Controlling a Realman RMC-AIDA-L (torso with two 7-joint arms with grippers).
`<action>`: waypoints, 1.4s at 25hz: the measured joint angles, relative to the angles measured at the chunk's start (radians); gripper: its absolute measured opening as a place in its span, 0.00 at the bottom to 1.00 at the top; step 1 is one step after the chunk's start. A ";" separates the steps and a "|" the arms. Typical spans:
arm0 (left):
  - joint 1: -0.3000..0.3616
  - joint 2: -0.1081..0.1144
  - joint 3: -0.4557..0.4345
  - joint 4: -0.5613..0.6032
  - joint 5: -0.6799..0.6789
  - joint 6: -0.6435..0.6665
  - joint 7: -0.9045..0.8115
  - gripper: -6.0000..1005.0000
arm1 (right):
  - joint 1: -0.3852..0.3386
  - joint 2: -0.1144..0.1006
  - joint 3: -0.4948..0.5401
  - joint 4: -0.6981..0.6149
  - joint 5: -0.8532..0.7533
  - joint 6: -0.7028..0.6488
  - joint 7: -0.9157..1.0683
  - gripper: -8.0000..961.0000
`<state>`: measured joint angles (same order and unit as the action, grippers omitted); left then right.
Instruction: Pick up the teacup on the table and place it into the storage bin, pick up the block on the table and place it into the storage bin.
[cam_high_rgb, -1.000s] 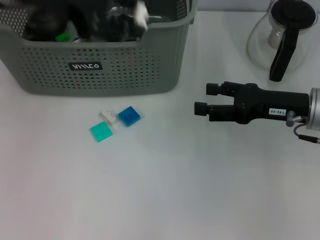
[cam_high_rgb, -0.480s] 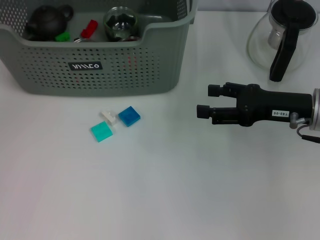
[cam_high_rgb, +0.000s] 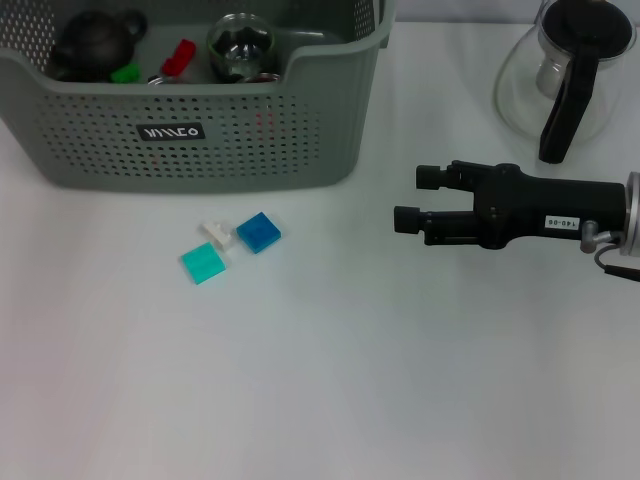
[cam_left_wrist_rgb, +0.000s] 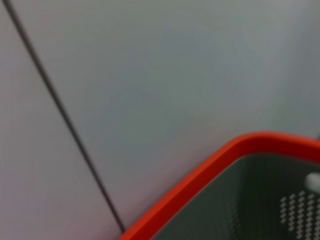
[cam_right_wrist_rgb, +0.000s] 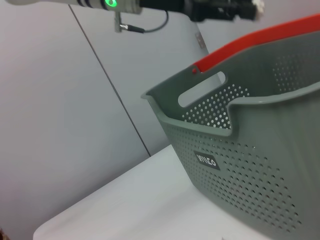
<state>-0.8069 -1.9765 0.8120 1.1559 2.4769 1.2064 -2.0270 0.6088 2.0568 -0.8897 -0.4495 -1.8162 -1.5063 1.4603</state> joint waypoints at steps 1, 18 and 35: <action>-0.006 -0.010 -0.001 -0.005 0.029 -0.016 -0.006 0.51 | 0.001 0.000 0.000 0.000 0.000 0.000 -0.001 0.98; 0.079 -0.010 -0.051 0.272 -0.088 0.349 -0.020 0.82 | -0.005 0.000 0.002 -0.002 0.000 0.000 -0.005 0.98; 0.353 -0.174 0.179 0.580 -0.030 0.753 0.223 0.91 | -0.004 0.000 0.008 -0.006 0.005 0.001 -0.004 0.98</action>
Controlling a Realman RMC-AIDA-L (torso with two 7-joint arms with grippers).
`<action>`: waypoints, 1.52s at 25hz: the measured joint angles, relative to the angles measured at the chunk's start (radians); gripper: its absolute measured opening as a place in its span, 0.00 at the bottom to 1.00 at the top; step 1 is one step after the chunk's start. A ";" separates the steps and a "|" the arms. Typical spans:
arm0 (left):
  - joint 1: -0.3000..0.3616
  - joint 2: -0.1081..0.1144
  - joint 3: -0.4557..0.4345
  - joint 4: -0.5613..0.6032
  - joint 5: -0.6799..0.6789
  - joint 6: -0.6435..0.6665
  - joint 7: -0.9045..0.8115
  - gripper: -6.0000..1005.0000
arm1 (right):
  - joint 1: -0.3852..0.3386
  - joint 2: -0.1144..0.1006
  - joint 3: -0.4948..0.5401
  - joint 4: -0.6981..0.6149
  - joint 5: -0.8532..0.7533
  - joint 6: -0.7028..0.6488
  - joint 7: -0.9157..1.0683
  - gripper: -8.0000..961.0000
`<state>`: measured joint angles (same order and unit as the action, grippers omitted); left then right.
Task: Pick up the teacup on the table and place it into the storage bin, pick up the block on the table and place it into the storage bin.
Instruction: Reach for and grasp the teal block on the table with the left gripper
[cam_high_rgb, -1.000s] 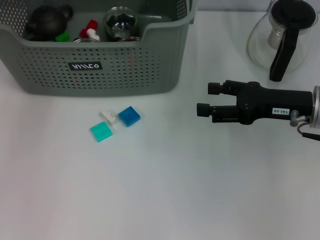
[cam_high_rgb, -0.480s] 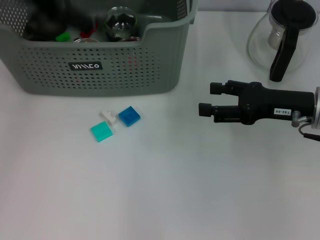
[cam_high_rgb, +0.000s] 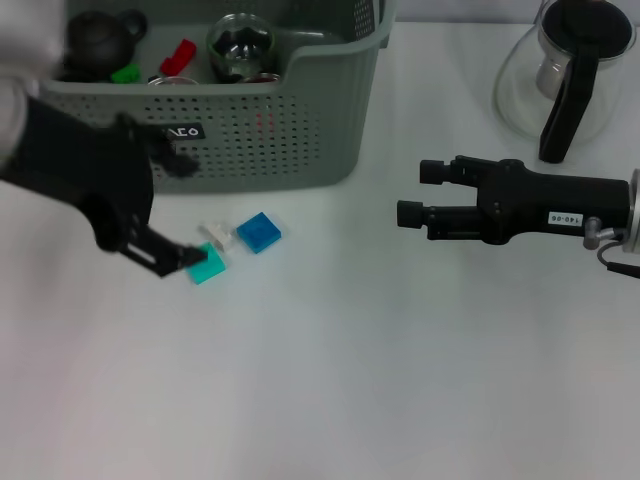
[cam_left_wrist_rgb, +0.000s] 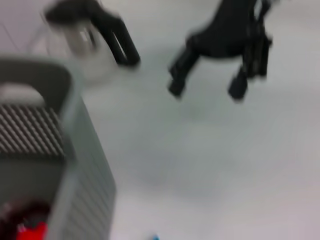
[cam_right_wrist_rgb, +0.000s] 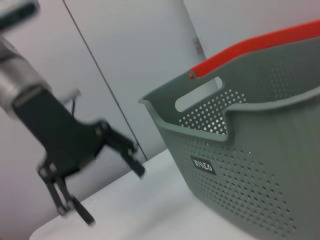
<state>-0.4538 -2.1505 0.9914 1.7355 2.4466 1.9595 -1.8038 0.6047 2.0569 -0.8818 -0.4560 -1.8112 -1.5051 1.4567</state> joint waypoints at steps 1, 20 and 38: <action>0.001 -0.011 0.031 -0.011 0.055 -0.020 -0.009 0.91 | 0.003 0.000 0.000 0.000 0.000 0.001 0.001 0.98; -0.177 -0.015 0.385 -0.448 0.408 -0.315 -0.387 0.91 | 0.003 0.000 0.000 0.003 -0.005 0.007 -0.003 0.98; -0.193 -0.019 0.473 -0.515 0.411 -0.406 -0.459 0.89 | 0.003 0.000 0.000 0.000 -0.004 0.014 -0.006 0.98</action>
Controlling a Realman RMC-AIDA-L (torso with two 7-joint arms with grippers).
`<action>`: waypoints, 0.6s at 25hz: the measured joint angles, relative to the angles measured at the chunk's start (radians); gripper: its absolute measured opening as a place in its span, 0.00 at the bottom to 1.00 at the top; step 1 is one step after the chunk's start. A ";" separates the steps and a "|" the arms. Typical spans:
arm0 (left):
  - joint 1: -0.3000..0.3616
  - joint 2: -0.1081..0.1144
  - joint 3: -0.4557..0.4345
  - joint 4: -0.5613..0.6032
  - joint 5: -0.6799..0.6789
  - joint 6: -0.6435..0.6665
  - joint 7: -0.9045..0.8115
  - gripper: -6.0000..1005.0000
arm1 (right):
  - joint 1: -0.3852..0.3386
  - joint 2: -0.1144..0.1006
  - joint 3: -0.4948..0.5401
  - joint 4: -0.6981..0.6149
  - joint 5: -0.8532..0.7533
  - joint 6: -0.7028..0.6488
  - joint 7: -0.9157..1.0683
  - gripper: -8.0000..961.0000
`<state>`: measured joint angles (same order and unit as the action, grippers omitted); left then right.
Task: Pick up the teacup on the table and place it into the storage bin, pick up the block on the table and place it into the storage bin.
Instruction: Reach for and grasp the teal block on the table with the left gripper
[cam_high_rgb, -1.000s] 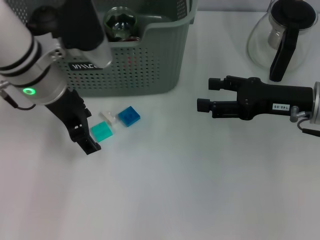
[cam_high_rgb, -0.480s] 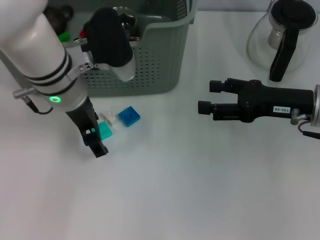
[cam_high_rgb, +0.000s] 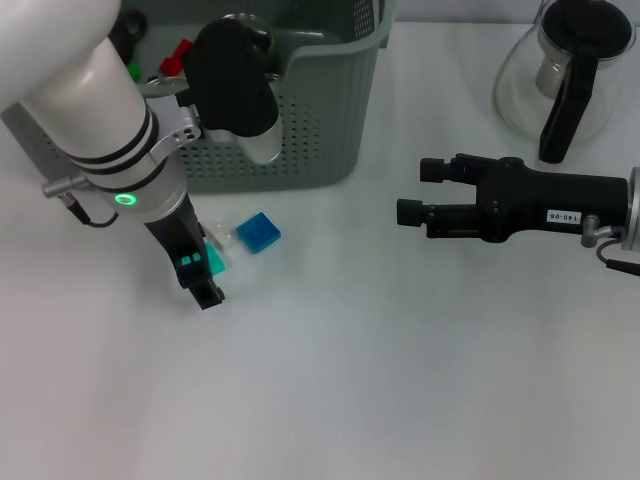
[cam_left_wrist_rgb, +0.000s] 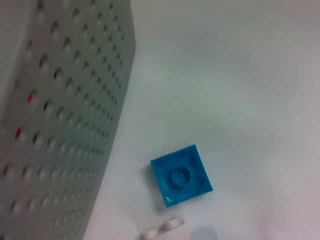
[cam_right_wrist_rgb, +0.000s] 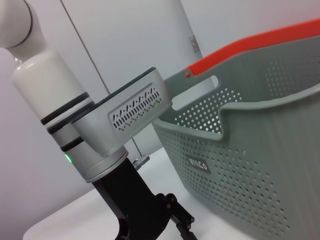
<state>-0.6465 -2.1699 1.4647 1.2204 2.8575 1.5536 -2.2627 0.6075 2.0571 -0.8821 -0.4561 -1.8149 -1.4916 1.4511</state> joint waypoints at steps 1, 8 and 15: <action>-0.001 0.000 0.000 0.000 0.000 -0.007 -0.004 0.89 | 0.000 0.000 0.000 0.000 0.000 0.001 -0.001 0.98; -0.005 0.001 0.000 -0.001 0.000 -0.008 -0.008 0.77 | 0.000 0.000 0.000 0.005 0.002 0.002 -0.011 0.98; -0.007 0.000 0.000 -0.018 0.000 -0.020 -0.011 0.67 | 0.000 0.000 0.000 0.005 0.001 0.002 -0.011 0.98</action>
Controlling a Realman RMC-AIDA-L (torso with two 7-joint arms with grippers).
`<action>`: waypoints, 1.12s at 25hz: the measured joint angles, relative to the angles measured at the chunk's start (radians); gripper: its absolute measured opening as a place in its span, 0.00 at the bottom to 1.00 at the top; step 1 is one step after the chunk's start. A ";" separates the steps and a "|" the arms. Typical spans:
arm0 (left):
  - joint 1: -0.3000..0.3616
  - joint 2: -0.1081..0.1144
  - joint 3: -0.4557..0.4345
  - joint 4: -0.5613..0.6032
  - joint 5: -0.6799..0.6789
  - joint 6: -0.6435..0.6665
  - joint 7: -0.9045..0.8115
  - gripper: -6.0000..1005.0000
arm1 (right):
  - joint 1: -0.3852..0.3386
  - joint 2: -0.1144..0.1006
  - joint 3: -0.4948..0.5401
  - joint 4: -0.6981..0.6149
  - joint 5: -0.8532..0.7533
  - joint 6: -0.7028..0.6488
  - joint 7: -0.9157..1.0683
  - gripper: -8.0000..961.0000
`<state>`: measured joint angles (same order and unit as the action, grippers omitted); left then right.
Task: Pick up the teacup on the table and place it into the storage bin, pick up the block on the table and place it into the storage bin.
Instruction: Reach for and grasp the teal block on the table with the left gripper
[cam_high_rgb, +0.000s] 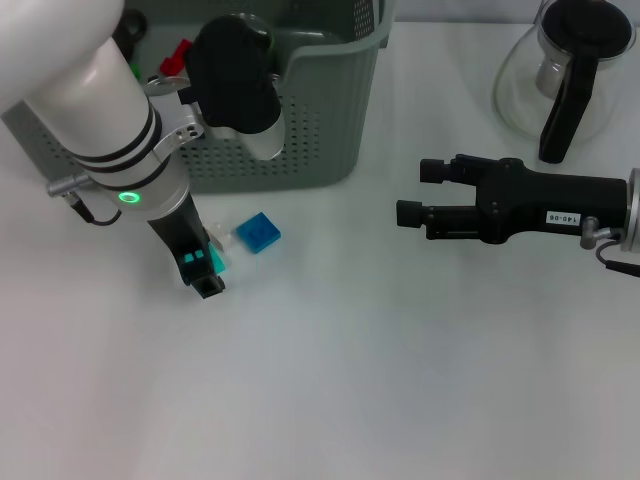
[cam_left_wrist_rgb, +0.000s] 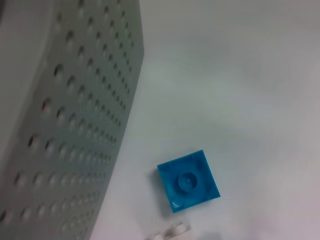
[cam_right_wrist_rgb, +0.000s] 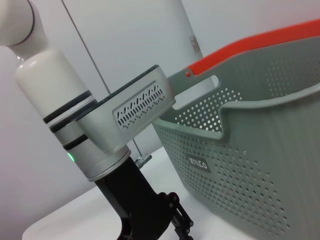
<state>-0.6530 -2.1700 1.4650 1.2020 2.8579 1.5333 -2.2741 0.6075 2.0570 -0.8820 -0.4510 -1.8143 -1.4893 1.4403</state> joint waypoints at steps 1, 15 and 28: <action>-0.001 0.000 0.000 -0.007 0.000 -0.005 -0.001 0.65 | 0.000 0.000 0.000 0.000 -0.001 0.000 0.000 0.98; -0.007 0.004 -0.001 -0.034 0.000 -0.033 -0.015 0.63 | -0.001 0.000 0.000 0.000 -0.002 0.002 -0.002 0.98; -0.010 0.006 -0.011 -0.038 0.000 -0.029 -0.018 0.64 | -0.003 0.000 0.000 0.000 -0.002 0.001 -0.004 0.98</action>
<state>-0.6627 -2.1644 1.4540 1.1638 2.8578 1.5045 -2.2919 0.6043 2.0571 -0.8821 -0.4509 -1.8162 -1.4879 1.4366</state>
